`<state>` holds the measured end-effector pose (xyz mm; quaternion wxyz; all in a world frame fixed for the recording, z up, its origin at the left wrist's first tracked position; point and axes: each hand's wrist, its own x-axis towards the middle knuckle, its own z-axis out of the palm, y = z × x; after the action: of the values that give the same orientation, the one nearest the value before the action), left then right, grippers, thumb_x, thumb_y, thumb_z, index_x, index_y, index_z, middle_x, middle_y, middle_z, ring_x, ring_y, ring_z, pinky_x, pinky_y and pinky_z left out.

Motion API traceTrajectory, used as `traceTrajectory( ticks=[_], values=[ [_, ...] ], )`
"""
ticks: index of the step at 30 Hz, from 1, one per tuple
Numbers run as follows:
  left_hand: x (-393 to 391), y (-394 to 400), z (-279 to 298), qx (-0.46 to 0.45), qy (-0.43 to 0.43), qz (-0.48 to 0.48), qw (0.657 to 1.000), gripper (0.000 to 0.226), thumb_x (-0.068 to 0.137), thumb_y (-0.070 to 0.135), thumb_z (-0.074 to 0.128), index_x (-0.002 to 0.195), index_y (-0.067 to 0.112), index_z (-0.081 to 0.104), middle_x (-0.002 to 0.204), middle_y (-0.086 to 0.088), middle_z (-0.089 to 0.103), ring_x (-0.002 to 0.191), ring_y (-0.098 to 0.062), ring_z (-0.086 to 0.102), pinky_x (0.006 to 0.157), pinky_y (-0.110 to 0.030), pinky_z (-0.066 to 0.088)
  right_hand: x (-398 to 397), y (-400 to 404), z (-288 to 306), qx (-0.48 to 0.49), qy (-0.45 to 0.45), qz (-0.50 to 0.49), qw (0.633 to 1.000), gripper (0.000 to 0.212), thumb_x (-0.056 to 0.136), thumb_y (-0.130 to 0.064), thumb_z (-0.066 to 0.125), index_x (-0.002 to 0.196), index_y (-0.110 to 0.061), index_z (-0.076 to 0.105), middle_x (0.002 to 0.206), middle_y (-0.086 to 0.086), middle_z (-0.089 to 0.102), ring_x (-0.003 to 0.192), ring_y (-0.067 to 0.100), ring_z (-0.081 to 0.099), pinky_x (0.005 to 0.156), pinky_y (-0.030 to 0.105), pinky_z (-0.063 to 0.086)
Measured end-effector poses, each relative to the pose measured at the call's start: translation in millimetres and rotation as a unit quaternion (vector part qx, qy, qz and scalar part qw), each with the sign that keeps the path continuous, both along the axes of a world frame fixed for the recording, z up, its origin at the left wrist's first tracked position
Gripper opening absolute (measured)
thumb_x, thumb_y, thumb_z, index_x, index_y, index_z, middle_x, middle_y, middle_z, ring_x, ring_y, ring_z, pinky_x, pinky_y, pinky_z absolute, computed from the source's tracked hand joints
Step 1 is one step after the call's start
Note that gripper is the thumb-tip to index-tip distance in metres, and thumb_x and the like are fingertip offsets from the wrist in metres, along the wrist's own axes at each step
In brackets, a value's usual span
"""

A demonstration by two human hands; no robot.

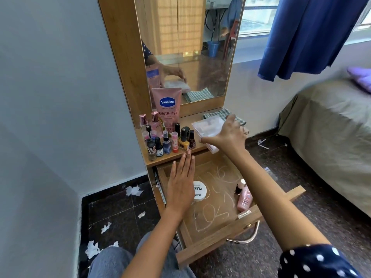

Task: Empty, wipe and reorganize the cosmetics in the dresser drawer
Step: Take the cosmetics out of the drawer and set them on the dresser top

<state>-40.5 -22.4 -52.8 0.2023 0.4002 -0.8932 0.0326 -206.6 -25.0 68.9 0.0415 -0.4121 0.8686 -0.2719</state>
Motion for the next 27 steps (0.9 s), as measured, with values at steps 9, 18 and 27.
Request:
traceTrajectory(
  ticks=[9, 18, 27],
  values=[
    [-1, -3, 0, 0.013, -0.020, 0.019, 1.000, 0.081, 0.080, 0.011, 0.064, 0.149, 0.004, 0.022, 0.158, -0.011, 0.011, 0.146, -0.021, 0.004, 0.117, -0.040, 0.001, -4, -32, -22, 0.034, 0.053, 0.047, 0.997, 0.100, 0.063, -0.066, 0.075, 0.134, -0.009, 0.032, 0.135, 0.018, 0.044, 0.125, 0.036, 0.041, 0.101, 0.050, 0.037],
    [-3, -5, -7, 0.009, -0.006, 0.021, 1.000, 0.081, 0.080, 0.011, 0.064, 0.149, 0.005, 0.021, 0.159, -0.010, 0.009, 0.147, -0.021, 0.003, 0.118, -0.040, 0.000, 2, 36, -68, -0.208, 0.097, 0.048, 0.972, 0.026, 0.089, -0.028, 0.064, 0.107, -0.009, 0.060, 0.114, 0.010, 0.056, 0.107, 0.025, 0.052, 0.090, 0.042, 0.048],
    [-3, -4, -6, 0.014, 0.005, 0.019, 1.000, 0.077, 0.085, 0.014, 0.061, 0.150, 0.007, 0.019, 0.159, -0.008, 0.005, 0.147, -0.020, 0.001, 0.117, -0.040, 0.003, 13, 31, -97, -0.148, 0.115, 0.126, 0.974, 0.041, 0.085, -0.014, 0.064, 0.125, -0.009, 0.057, 0.127, 0.013, 0.052, 0.120, 0.027, 0.050, 0.101, 0.043, 0.044]
  ],
)
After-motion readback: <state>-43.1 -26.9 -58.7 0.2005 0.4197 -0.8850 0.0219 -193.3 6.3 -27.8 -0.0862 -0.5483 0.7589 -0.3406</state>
